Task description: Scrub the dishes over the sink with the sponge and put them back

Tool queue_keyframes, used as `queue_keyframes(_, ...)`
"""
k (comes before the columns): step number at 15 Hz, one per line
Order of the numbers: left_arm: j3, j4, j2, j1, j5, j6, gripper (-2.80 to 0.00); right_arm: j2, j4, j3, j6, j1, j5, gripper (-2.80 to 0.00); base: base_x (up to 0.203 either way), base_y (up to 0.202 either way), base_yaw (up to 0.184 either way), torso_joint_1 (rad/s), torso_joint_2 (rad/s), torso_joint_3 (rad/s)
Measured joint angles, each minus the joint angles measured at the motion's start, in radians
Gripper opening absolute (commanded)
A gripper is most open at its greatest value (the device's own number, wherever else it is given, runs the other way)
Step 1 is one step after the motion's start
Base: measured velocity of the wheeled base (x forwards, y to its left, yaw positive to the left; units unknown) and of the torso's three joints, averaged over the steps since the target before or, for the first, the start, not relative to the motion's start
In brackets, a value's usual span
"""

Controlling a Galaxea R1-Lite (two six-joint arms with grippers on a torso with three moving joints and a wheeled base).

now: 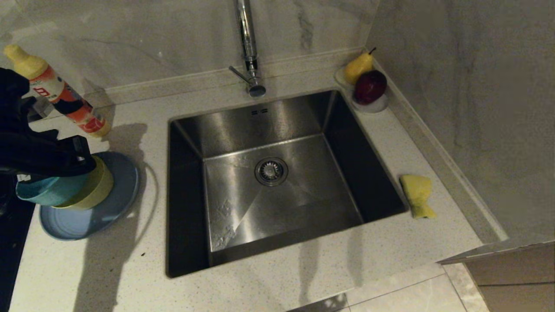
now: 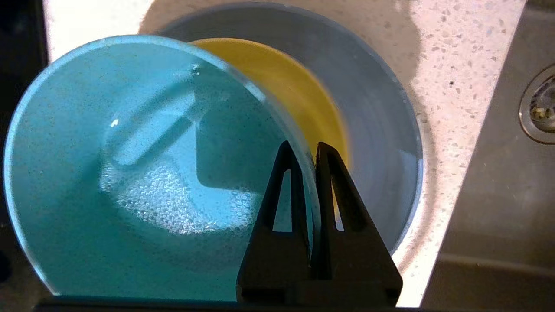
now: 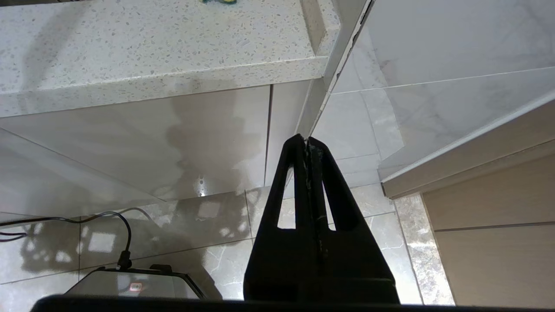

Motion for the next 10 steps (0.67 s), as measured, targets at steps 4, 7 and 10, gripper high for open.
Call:
queue_keyframes(4, -0.023, 0.008, -0.001, -0.013, 0.001, -0.003, -2.8, 0.0, 0.0, 0.0, 0.0, 0.0, 0.0, -2.8, 0.0, 0.0, 0.0, 0.0, 0.0, 0.0)
queue_keyframes(7, -0.008, 0.007, -0.003, -0.039, 0.004, -0.006, -2.8, 0.0, 0.0, 0.0, 0.0, 0.0, 0.0, -2.8, 0.0, 0.0, 0.0, 0.0, 0.0, 0.0)
queue_keyframes(10, 0.003, 0.003, -0.001, -0.042, 0.007, -0.006, -2.8, 0.0, 0.0, 0.0, 0.0, 0.0, 0.0, -2.8, 0.0, 0.0, 0.0, 0.0, 0.0, 0.0)
